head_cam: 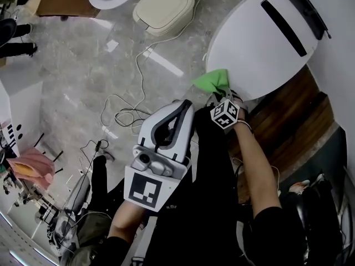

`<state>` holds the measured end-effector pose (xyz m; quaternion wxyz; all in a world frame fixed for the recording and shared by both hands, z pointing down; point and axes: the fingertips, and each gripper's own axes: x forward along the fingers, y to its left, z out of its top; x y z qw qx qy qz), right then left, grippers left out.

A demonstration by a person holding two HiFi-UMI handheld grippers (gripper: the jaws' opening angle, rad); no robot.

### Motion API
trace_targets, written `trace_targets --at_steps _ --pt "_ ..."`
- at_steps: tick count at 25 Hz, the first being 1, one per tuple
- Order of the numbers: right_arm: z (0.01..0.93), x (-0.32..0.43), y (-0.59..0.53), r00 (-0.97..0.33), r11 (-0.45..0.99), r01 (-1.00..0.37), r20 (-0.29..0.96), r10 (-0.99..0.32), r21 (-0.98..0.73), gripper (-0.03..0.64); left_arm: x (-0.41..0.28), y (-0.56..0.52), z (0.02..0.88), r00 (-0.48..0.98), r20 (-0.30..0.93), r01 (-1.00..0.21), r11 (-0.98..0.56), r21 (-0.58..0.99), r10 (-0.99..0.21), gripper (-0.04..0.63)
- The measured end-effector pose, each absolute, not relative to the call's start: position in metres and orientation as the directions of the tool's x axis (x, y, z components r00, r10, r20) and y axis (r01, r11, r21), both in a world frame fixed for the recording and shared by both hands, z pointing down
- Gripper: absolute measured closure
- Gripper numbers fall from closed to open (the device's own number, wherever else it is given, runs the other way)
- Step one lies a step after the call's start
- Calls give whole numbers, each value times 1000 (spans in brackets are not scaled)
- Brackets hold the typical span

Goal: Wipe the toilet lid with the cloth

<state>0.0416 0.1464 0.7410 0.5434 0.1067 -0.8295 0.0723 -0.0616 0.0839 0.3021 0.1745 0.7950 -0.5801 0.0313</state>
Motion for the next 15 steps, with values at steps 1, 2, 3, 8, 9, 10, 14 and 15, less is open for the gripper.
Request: trace_targets --at_steps 1,2,3,8,9,10,14,15 --pt "741 45 151 -384 965 -262 918 -96 -8 551 -61 84 302 333 253 -931 -273 243 -909 598" --pt "742 48 154 -383 963 -269 919 -96 -12 551 -60 85 302 340 254 -928 -280 244 -906 598" --pt "742 50 157 -382 961 -277 919 -97 -14 551 -59 85 302 347 255 -926 -286 247 -903 598" --pt "742 58 167 -389 949 -315 916 -97 -33 551 -53 89 306 374 276 -916 -308 256 -885 598" --pt "741 58 169 -396 946 -320 914 -84 -51 551 -53 89 307 376 280 -916 -309 255 -884 598" --pt "738 58 171 -412 942 -327 909 -69 -77 551 -51 89 307 376 282 -916 -310 254 -883 598" --pt "705 63 162 -532 919 -367 843 -80 -145 551 -43 84 311 384 287 -913 -315 257 -878 598" --pt "694 63 156 -562 912 -380 822 -97 -152 551 -41 82 314 385 292 -913 -315 261 -876 598"
